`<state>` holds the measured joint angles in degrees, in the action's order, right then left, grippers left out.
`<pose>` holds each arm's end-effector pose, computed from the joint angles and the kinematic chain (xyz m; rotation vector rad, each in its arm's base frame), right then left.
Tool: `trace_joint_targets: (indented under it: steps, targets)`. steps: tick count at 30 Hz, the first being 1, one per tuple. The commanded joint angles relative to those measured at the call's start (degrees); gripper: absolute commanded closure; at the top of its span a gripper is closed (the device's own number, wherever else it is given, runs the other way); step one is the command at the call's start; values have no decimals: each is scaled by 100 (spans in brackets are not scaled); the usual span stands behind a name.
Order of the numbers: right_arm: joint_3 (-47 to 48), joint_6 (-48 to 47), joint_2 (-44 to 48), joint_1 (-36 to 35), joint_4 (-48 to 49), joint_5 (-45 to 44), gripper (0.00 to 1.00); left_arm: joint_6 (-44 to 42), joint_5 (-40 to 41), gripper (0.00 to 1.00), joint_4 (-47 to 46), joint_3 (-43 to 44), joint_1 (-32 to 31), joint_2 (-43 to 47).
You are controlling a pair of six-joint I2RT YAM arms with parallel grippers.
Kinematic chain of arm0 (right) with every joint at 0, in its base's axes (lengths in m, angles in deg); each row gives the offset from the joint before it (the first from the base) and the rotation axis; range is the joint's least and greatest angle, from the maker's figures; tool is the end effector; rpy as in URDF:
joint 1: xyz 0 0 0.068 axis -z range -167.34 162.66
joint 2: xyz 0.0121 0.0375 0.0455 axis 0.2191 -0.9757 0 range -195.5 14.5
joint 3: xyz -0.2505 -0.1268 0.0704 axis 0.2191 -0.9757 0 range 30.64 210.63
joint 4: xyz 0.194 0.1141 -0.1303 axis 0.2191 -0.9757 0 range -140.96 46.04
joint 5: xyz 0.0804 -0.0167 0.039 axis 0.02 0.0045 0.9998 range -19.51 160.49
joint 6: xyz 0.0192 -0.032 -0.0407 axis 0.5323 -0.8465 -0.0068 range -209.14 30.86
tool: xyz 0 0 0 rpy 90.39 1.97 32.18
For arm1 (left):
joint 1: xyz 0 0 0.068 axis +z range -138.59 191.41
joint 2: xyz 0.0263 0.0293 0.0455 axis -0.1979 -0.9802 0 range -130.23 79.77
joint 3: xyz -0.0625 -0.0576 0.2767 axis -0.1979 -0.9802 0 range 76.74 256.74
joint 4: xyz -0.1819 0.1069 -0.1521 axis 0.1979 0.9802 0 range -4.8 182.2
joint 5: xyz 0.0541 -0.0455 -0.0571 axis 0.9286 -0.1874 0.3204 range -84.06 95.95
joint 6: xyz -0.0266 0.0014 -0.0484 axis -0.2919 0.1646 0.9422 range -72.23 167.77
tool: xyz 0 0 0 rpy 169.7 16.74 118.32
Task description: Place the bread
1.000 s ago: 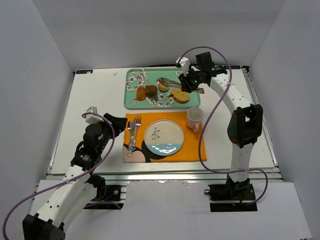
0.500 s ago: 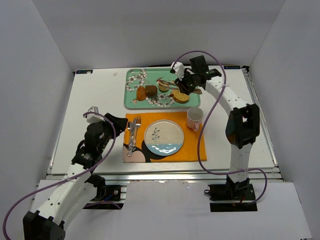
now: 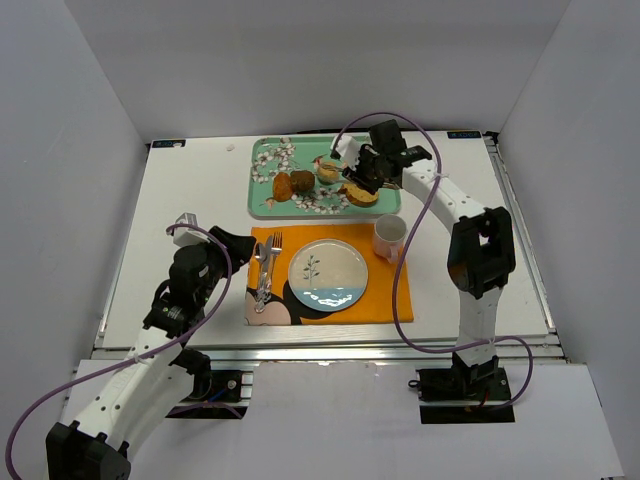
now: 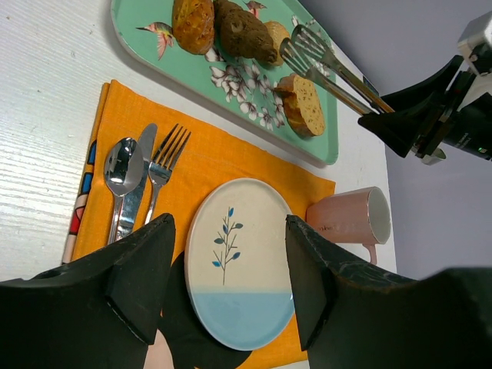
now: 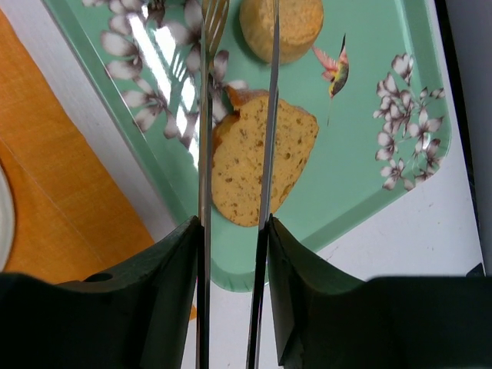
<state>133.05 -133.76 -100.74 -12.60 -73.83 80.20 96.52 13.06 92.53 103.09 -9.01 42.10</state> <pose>0.4245 0.2073 0.2970 -1.3882 1.8375 0.0231 0.1455 -0.0492 0.2608 -0.5627 1.8734 -0.6964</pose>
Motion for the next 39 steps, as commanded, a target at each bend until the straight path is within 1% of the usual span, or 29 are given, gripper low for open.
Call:
trace_joint_targets:
  steps: [1, 10, 19, 39]
  targets:
    - [-81, -196, -60, -23, 341, -224, 55, -41, 53, 31, -4, 90, -5, 14]
    - [-274, -363, -86, -23, 622, -356, 53, -24, 53, 31, -39, 63, -5, 14]
    - [-520, -495, 19, -58, 693, -312, 51, -15, 27, 31, -118, 19, -5, -39]
    - [-889, -996, 107, -252, 1238, -804, 49, 20, 9, 31, -162, -33, -5, -30]
